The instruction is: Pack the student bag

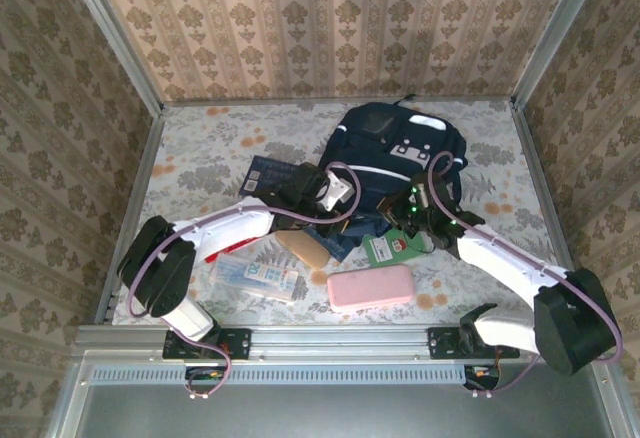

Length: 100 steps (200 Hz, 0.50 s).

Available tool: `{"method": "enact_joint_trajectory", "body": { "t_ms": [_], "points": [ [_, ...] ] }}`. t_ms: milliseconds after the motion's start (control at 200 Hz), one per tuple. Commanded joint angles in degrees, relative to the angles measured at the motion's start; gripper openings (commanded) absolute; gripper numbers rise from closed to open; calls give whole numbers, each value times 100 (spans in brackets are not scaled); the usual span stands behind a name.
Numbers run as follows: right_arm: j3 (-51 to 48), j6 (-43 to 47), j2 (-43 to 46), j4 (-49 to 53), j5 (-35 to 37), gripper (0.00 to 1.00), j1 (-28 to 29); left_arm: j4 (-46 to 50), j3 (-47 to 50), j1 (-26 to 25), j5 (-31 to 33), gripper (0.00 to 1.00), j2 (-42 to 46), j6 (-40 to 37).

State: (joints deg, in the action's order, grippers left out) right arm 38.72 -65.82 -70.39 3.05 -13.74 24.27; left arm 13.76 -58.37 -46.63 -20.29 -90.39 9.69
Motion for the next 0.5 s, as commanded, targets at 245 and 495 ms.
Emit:
{"method": "enact_joint_trajectory", "body": {
  "t_ms": [245, 495],
  "points": [
    [1092, 1624, -410, 240, -1302, 0, -171, 92, 135, -88, -35, 0, 545, 213],
    [1341, 2250, -289, 1513, -616, 33, -602, 137, -88, -256, -102, 0, 231, 287]
  ]
}}
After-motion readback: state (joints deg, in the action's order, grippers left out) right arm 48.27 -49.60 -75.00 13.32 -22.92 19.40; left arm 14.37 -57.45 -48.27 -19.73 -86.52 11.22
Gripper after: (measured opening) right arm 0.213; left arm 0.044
